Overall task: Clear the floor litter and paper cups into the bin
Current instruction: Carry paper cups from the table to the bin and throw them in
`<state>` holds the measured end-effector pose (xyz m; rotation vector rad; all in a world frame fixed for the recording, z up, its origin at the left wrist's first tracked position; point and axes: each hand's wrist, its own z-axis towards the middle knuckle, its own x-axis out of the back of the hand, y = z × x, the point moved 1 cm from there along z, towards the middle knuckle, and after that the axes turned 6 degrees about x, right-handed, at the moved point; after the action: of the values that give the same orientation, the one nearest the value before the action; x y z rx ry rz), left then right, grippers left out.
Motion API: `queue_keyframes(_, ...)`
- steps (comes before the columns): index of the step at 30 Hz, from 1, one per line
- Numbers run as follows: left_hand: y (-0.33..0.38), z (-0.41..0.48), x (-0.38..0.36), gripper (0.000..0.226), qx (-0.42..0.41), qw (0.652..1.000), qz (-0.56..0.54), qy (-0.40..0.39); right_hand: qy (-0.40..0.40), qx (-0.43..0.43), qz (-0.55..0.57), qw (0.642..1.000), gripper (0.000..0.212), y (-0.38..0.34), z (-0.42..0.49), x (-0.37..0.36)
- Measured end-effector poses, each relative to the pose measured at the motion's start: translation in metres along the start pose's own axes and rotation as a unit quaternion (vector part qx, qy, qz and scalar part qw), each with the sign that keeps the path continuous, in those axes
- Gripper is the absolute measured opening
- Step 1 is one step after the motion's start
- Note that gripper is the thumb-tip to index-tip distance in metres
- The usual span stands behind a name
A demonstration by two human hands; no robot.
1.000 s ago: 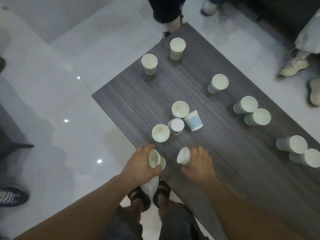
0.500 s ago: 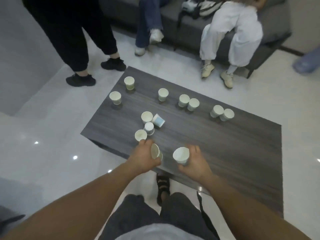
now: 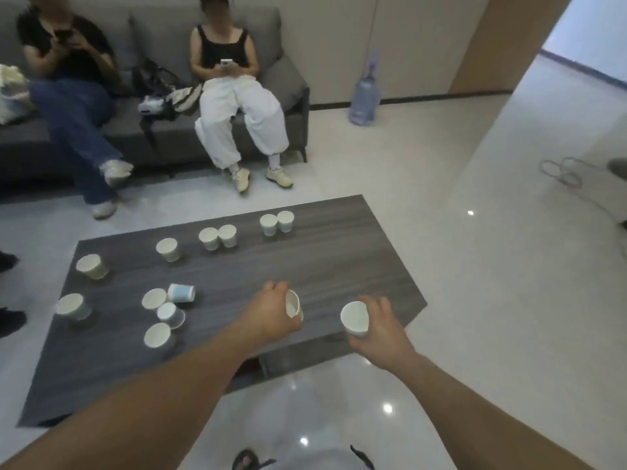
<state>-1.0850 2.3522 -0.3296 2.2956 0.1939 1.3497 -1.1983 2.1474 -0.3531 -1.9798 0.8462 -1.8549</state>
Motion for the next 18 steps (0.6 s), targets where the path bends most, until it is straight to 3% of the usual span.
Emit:
queue_keyframes(3, 0.08, 0.0, -0.033, 0.078, -0.045, 0.998, 0.043, -0.016, 0.055, -0.018, -0.027, 0.998, 0.066, 0.062, -0.042, 0.039)
queue_keyframes(7, 0.191, -0.009, -0.1, 0.074, -0.128, 0.985, 0.099, -0.053, 0.1, -0.052, -0.07, 0.991, 0.078, 0.147, -0.101, 0.094)
queue_keyframes(13, 0.34, -0.042, -0.19, 0.076, -0.253, 0.949, 0.14, -0.127, 0.159, -0.182, -0.037, 0.97, 0.078, 0.248, -0.196, 0.164)
queue_keyframes(18, 0.454, -0.059, -0.252, 0.08, -0.352, 0.903, 0.198, -0.149, 0.229, -0.302, -0.011, 0.925, 0.086, 0.314, -0.27, 0.205)
